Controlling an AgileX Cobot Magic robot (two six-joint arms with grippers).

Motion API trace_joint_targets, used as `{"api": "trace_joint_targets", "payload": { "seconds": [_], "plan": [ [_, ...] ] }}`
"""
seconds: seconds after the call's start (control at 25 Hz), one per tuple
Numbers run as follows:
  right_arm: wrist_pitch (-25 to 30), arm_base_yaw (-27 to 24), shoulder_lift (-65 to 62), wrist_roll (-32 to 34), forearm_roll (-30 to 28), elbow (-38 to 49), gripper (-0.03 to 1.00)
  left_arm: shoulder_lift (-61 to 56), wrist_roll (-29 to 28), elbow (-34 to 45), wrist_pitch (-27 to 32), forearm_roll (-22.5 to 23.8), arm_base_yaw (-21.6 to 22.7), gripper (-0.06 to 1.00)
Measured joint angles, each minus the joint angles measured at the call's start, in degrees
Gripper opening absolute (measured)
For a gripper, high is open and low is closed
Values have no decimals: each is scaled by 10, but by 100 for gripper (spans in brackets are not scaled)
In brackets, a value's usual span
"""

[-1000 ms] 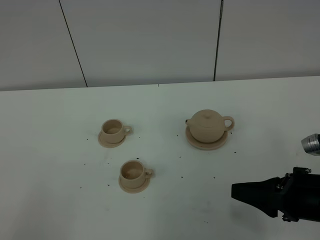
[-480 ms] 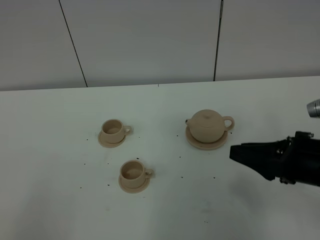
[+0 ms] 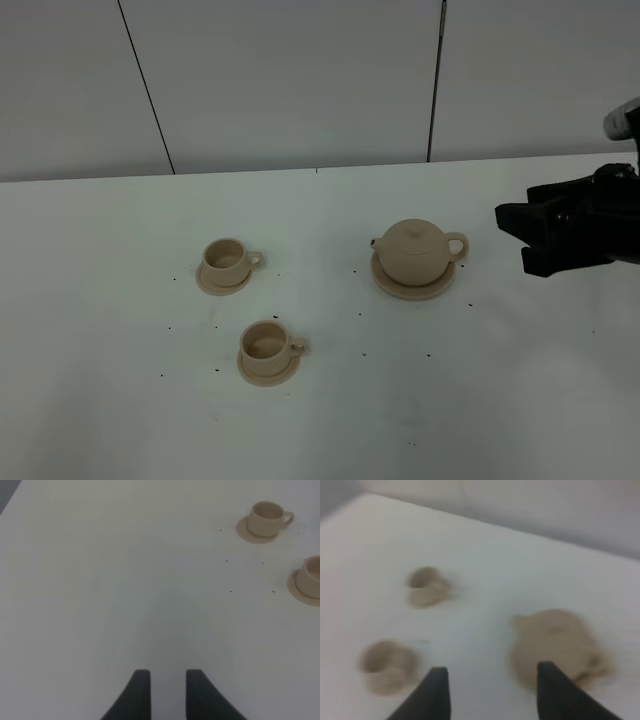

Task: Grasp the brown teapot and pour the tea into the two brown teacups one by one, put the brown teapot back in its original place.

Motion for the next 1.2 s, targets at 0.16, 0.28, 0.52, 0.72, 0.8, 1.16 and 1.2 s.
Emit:
{"api": "trace_joint_targets", "payload": {
  "seconds": [0.16, 0.28, 0.52, 0.72, 0.8, 1.16, 1.2],
  "plan": [
    [-20, 0, 97, -23, -12, -65, 39, 0, 1, 0, 0, 0, 0, 24],
    [-20, 0, 170, -19, -37, -123, 39, 0, 1, 0, 0, 0, 0, 24],
    [18, 0, 254, 78, -200, -237, 39, 0, 1, 0, 0, 0, 0, 24],
    [121, 5, 304, 208, -413, -326, 39, 0, 0, 0, 0, 0, 0, 24],
    [147, 15, 322, 244, -496, -358, 39, 0, 0, 0, 0, 0, 0, 24],
    [148, 59, 373, 255, -592, -436, 39, 0, 2, 0, 0, 0, 0, 24],
    [148, 62, 379, 250, -593, -437, 39, 0, 2, 0, 0, 0, 0, 24]
  ]
}}
